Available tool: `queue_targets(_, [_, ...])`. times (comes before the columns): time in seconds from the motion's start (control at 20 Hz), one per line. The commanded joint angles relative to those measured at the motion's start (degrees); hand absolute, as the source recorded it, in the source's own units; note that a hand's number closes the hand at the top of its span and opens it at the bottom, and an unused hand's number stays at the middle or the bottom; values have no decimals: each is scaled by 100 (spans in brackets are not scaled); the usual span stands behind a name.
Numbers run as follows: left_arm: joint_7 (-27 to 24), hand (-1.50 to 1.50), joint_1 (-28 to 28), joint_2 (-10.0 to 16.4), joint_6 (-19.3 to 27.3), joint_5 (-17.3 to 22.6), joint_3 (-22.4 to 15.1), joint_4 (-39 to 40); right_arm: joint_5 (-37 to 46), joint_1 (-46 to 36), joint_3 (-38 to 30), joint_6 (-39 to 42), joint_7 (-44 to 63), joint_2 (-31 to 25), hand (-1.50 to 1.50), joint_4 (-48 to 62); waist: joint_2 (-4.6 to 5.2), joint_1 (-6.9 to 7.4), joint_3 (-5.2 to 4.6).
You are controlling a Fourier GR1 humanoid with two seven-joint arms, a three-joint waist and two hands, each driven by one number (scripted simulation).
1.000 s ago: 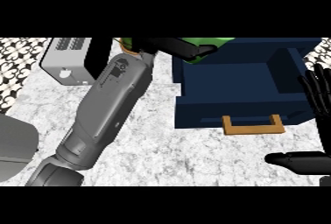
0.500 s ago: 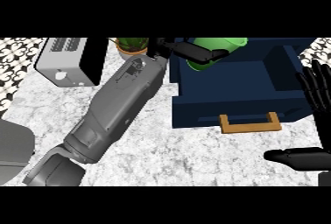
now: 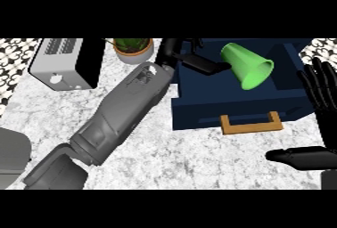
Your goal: Pick up the cup, place it into the drawer and close the drawer
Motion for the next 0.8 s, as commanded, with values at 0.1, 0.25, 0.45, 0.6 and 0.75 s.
queue_targets(0.1, [311, -150, -30, 0, 68, 213, -758, 98, 227, -230, 198, -173, -63, 173, -150, 184, 35, -69, 3])
queue_targets(0.25, [456, -150, -45, 0, 195, 90, -1084, 210, 78, 52, 21, -21, -159, 49, -150, 41, 16, -45, 3])
queue_targets(0.45, [444, -150, -122, 0, 708, 322, -1264, 63, 128, -362, 144, -70, -73, 79, -150, 240, 57, -123, 2])
queue_targets(0.6, [63, -150, 151, 0, 887, 517, -1360, -332, -263, -131, 180, 157, -45, 152, -150, -70, 25, -118, 0])
queue_targets(0.75, [-388, -150, -113, 0, 473, 530, -928, -21, -1060, -294, -100, 443, 345, 3, -150, -23, 5, 96, -5])
